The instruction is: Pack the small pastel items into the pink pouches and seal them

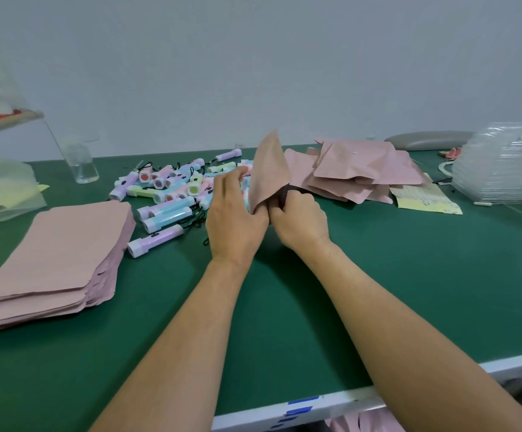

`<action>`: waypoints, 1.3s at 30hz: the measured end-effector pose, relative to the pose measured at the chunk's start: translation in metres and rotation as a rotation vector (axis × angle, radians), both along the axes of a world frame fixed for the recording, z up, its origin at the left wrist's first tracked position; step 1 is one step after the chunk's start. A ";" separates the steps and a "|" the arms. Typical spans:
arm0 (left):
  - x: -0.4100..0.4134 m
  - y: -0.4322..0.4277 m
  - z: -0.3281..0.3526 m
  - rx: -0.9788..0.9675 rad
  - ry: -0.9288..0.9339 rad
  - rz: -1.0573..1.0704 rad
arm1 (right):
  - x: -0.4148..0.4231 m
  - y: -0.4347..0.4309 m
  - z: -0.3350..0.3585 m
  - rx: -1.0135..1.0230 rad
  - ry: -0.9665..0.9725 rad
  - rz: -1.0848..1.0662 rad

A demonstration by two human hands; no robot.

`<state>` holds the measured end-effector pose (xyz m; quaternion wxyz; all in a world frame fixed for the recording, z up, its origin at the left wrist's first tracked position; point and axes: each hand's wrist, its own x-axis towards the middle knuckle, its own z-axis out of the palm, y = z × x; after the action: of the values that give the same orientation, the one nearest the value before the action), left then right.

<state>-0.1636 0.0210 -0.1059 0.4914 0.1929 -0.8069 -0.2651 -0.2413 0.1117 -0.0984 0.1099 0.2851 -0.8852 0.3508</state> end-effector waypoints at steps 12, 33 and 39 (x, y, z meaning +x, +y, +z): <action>-0.002 0.004 0.006 0.221 0.149 -0.024 | 0.000 0.002 0.007 -0.129 0.113 -0.026; -0.017 0.008 -0.004 0.547 0.132 -0.103 | 0.004 -0.005 0.006 -0.150 0.318 -0.057; -0.021 0.001 -0.007 0.617 0.206 -0.084 | -0.013 0.000 -0.002 -0.245 0.014 -0.139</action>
<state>-0.1841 0.0221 -0.1133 0.4775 0.2715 -0.6419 -0.5350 -0.2543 0.1114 -0.1001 0.1738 0.2100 -0.8526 0.4458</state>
